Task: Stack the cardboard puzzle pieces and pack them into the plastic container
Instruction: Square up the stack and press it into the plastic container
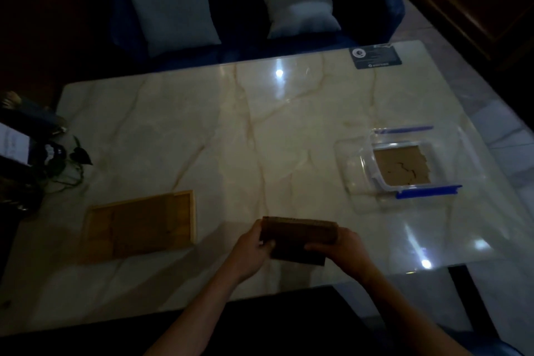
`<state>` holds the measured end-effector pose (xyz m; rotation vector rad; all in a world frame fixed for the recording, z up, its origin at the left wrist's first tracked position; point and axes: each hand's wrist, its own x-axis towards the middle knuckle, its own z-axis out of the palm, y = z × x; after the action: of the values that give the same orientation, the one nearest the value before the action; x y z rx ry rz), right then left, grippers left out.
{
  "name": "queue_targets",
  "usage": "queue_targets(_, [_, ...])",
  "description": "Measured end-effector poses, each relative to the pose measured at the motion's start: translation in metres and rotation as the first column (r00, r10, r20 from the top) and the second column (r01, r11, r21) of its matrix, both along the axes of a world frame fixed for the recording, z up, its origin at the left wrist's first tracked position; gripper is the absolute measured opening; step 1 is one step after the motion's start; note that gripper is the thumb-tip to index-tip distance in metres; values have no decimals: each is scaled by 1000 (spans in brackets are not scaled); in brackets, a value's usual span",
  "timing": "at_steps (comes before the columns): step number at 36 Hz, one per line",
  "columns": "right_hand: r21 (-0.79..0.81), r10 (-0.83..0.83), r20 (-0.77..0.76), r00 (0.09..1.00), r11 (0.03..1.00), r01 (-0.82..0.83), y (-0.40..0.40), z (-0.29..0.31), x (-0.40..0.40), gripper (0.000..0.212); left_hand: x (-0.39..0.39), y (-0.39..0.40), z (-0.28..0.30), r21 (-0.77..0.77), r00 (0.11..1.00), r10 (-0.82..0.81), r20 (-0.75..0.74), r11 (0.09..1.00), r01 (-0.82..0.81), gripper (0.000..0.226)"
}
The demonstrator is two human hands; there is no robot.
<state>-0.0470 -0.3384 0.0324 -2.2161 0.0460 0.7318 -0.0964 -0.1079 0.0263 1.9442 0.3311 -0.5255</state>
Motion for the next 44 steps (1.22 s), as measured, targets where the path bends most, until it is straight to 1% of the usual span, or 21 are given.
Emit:
queue_targets(2, [43,-24,-54,998,999,26,-1,8,-5,32,-3,3,3,-104,999,14,-53,994,-19,43])
queue_targets(4, [82,-48,-108,993,995,57,-3,15,-12,32,-5,4,5,-179,997,19,-81,983,-34,36])
queue_targets(6, [118,-70,-153,986,989,88,-5,22,-17,34,-7,3,9,-235,994,23,-104,971,-47,30])
queue_targets(10, [237,-146,-203,968,952,194,-10,38,-26,45,-7,-1,22,-298,991,38,-131,952,-76,26])
queue_targets(11, [256,-162,-211,964,943,214,-12,40,-27,44,-7,-3,24,-305,990,47,-134,949,-86,25])
queue_targets(15, [299,-192,-222,956,920,255,-27,45,-28,27,-3,-10,30,-315,984,99,-146,939,-141,21])
queue_targets(18, [313,-216,-218,952,908,278,-38,44,-23,24,1,-20,32,-315,980,133,-151,933,-175,21])
queue_targets(22, [340,-222,-231,947,894,292,-58,44,-11,27,9,-39,34,-319,972,174,-159,923,-218,22])
queue_targets(25, [374,-226,-229,947,878,300,-78,44,2,42,19,-59,35,-302,965,222,-143,918,-256,20])
queue_targets(26, [382,-225,-228,947,874,300,-87,44,7,44,23,-67,35,-297,962,237,-132,917,-267,19])
queue_targets(31, [399,-215,-226,950,870,292,-134,45,38,38,44,-114,38,-276,953,289,-88,913,-302,19])
queue_targets(36, [401,-237,-198,951,866,299,-180,50,68,26,70,-161,38,-294,905,409,-117,856,-425,26])
queue_targets(40, [365,-265,-175,948,877,313,-214,50,94,24,92,-198,40,-313,863,490,-124,806,-503,24])
queue_targets(44, [359,-284,-144,948,877,318,-243,52,122,20,116,-236,43,-306,833,541,-118,778,-549,21])
